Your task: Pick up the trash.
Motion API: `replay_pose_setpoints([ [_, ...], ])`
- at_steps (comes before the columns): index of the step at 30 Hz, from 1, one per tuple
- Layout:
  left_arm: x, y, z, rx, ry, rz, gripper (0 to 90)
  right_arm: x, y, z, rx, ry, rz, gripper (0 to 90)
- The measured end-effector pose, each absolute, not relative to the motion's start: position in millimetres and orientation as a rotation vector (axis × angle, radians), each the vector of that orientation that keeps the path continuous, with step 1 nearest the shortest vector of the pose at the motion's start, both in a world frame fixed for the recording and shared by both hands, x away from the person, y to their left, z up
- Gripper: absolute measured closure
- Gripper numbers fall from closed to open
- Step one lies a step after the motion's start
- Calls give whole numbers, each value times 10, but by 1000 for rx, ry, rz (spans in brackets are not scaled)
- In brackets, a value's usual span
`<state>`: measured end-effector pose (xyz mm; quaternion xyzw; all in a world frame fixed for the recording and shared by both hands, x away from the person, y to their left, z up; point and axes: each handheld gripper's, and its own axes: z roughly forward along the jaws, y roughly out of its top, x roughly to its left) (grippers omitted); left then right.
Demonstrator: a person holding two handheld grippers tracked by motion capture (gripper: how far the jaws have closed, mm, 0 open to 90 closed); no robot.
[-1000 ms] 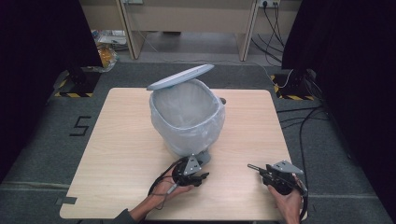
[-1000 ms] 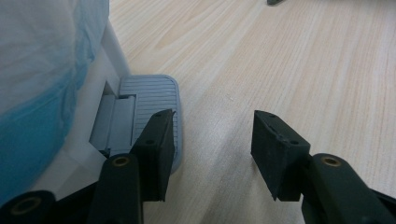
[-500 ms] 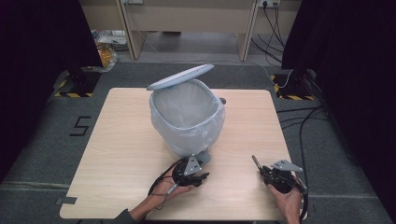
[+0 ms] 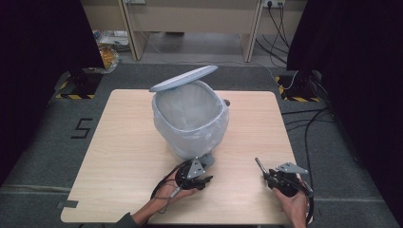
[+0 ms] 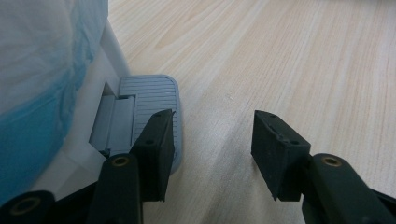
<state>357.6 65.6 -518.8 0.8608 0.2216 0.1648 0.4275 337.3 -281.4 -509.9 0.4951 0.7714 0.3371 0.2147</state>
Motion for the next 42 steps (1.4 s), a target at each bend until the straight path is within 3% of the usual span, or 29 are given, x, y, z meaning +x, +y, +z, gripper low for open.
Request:
replay_pose_setpoints([
  [5, 3576, 656, -5188, 2151, 553, 412, 488, 3376, -2814, -5107, 1374, 2145, 963, 791],
  [24, 3574, 655, -5188, 2151, 553, 417, 487, 3361, -2735, -4910, 1298, 2095, 996, 797],
  [42, 3574, 653, -5190, 2146, 554, 410, 486, 3342, -2536, -4433, 1152, 2085, 1076, 796],
])
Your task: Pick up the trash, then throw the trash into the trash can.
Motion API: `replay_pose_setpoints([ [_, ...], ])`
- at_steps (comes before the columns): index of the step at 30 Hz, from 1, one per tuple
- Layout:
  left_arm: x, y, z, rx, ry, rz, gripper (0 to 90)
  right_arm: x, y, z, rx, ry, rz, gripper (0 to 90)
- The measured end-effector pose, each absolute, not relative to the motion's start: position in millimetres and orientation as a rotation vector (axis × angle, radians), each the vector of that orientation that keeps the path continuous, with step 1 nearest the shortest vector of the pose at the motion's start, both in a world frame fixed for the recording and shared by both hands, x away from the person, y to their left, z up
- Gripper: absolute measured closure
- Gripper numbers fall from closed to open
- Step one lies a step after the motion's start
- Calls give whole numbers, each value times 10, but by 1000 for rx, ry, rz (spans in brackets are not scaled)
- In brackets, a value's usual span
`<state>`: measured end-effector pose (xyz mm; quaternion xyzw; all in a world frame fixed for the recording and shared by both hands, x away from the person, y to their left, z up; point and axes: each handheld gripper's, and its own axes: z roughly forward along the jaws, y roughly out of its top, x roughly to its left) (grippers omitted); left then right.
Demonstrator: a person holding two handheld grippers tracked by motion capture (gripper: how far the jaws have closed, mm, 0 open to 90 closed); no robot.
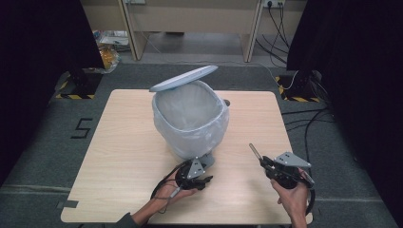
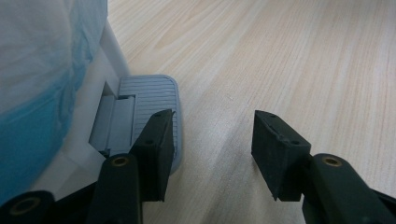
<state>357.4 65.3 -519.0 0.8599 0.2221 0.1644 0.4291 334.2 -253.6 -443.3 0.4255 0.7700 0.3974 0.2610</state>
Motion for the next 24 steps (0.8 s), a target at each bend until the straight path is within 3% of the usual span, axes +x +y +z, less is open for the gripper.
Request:
replay_pose_setpoints([
  [24, 3574, 653, -5190, 2147, 554, 410, 484, 3468, -2289, -3885, 1002, 2084, 1126, 796],
])
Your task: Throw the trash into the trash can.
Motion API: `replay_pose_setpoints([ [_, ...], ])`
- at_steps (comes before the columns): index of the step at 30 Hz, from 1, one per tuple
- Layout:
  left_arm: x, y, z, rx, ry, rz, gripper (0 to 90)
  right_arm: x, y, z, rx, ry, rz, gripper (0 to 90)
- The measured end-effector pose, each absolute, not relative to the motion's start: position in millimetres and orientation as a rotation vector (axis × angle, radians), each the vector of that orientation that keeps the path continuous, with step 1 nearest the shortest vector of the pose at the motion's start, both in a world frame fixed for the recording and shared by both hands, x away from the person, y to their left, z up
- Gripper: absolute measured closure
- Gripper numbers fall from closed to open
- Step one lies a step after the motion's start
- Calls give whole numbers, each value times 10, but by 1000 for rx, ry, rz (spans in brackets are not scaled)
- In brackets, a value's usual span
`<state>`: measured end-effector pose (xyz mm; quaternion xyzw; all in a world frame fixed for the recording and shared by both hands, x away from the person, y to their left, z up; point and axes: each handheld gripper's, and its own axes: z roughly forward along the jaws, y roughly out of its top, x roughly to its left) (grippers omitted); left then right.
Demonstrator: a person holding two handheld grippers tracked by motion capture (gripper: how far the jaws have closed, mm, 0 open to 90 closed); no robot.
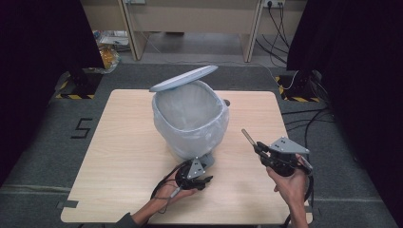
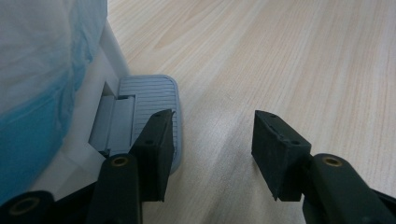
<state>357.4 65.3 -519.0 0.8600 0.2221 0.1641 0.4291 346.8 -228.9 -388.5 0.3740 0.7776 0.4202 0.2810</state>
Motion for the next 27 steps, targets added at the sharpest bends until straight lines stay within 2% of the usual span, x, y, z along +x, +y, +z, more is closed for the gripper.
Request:
replay_pose_setpoints([
  [15, 3574, 653, -5190, 2146, 555, 410, 483, 3522, -2174, -3476, 924, 2054, 1151, 796],
  [27, 3576, 655, -5190, 2146, 554, 405, 483, 3658, -1883, -3090, 820, 2053, 1189, 796],
])
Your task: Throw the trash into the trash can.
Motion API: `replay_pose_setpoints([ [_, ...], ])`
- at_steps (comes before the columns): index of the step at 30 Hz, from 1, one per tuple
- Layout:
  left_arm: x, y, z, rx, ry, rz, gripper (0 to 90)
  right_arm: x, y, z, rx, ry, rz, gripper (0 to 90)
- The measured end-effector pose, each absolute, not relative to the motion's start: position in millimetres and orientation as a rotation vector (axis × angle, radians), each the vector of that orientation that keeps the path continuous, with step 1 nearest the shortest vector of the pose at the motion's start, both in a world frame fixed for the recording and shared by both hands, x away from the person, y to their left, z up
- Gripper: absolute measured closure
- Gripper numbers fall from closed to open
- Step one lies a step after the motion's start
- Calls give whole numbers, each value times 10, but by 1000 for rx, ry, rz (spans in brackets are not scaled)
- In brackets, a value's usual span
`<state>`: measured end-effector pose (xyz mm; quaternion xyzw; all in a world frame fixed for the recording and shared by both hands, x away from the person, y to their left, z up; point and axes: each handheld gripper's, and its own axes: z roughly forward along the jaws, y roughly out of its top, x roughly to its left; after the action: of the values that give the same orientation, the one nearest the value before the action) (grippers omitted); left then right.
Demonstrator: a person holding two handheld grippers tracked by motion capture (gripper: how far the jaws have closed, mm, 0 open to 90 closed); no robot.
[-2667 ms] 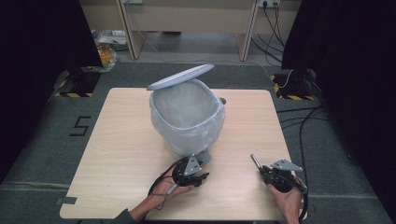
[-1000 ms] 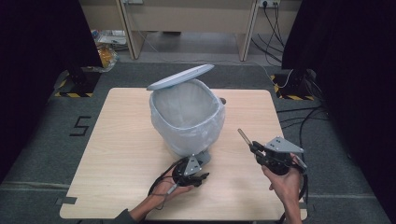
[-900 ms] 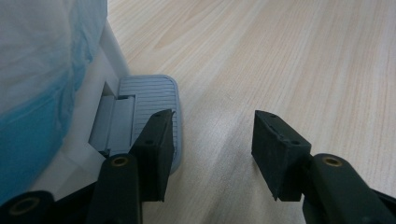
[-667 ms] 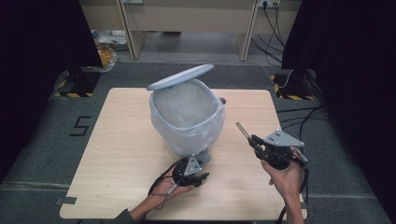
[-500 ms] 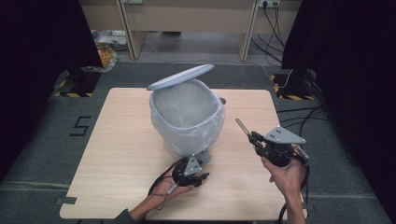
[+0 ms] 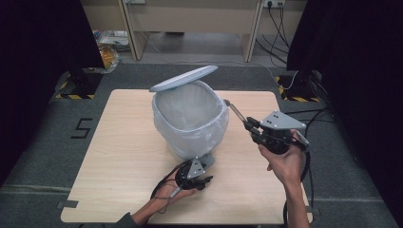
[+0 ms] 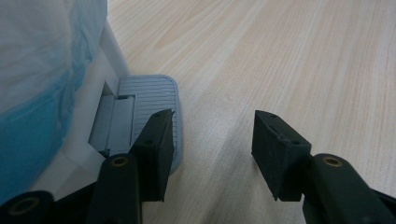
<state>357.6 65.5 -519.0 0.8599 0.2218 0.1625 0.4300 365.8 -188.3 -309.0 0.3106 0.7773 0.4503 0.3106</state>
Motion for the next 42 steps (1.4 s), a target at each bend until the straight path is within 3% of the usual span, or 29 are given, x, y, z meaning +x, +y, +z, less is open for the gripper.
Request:
replay_pose_setpoints([
  [42, 3578, 658, -5189, 2151, 547, 408, 481, 4232, -866, -2731, 661, 2197, 1221, 796],
])
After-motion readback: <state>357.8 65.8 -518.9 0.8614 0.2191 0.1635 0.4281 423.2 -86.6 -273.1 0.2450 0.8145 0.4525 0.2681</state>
